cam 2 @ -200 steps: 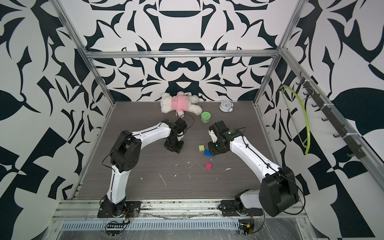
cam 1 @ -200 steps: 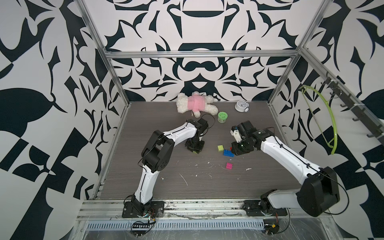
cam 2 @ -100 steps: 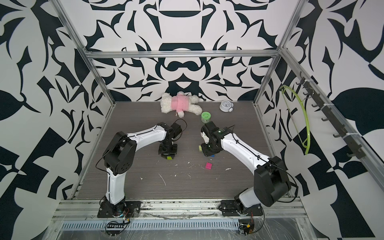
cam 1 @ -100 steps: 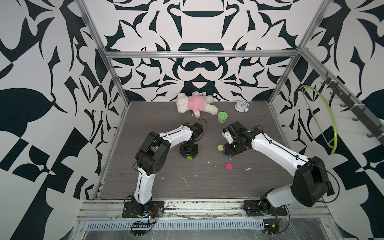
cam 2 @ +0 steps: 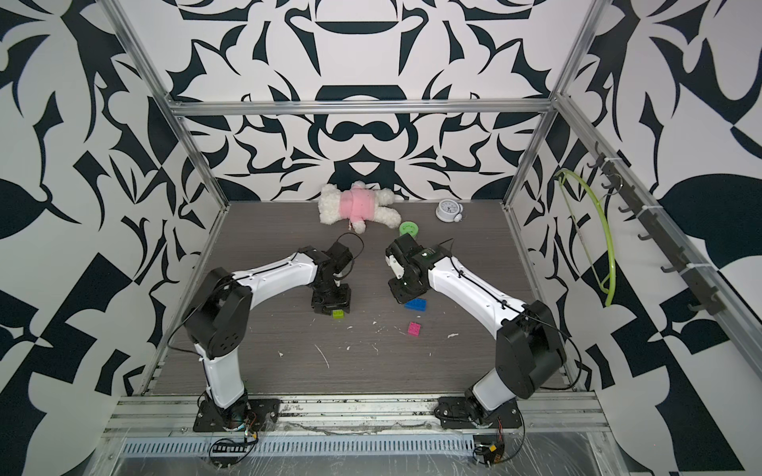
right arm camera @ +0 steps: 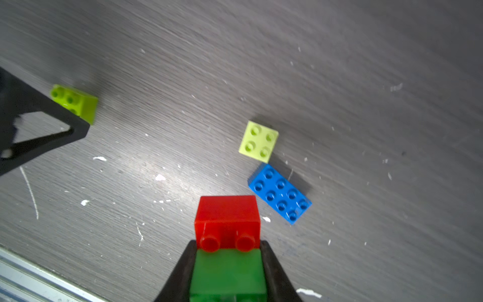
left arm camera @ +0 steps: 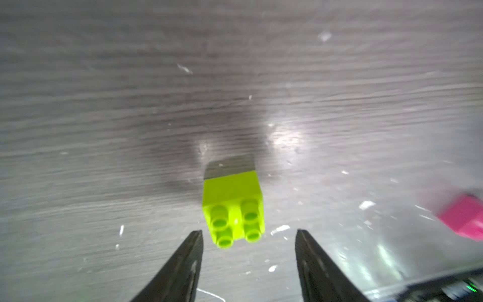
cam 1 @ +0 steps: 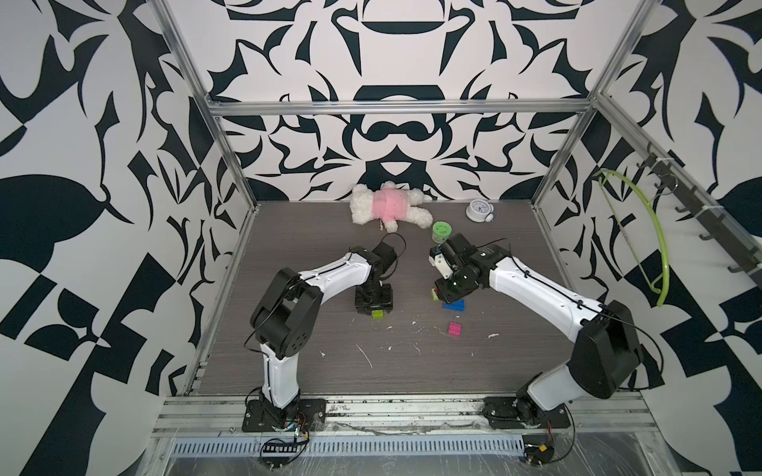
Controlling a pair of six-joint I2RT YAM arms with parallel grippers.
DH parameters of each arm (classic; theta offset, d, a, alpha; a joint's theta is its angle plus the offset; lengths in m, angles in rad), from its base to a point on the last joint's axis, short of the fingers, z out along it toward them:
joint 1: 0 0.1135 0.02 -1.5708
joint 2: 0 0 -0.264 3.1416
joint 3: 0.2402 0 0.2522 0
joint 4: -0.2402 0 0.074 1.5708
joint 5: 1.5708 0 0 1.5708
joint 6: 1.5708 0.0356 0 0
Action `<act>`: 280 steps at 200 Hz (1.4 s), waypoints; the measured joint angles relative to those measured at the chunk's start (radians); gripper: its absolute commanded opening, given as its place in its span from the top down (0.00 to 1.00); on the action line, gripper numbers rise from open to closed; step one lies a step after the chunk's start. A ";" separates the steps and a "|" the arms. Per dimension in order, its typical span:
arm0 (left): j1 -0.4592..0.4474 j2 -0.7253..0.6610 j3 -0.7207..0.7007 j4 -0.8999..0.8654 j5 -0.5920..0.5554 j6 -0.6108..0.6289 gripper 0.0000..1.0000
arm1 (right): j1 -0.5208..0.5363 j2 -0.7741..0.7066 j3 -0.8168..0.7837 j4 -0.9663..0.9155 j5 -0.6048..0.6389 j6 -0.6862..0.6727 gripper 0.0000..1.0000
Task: Assemble the letter y with lego
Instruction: Assemble the lego brick with the lego brick.
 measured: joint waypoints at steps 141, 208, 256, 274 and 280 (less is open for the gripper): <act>0.478 -0.230 -0.664 0.780 0.592 -0.003 0.39 | 0.288 0.504 0.443 -0.161 -0.025 -0.655 0.77; 0.591 -0.222 -0.684 0.850 0.606 0.003 0.40 | 0.322 0.600 0.580 -0.221 0.018 -0.709 0.78; 0.607 -0.222 -0.684 0.850 0.602 0.003 0.40 | 0.323 0.670 0.673 -0.253 0.039 -0.711 0.78; 0.610 -0.222 -0.684 0.848 0.602 0.003 0.41 | 0.324 0.692 0.689 -0.263 0.043 -0.714 0.79; 0.610 -0.222 -0.684 0.848 0.602 0.003 0.41 | 0.325 0.694 0.694 -0.267 0.042 -0.716 0.79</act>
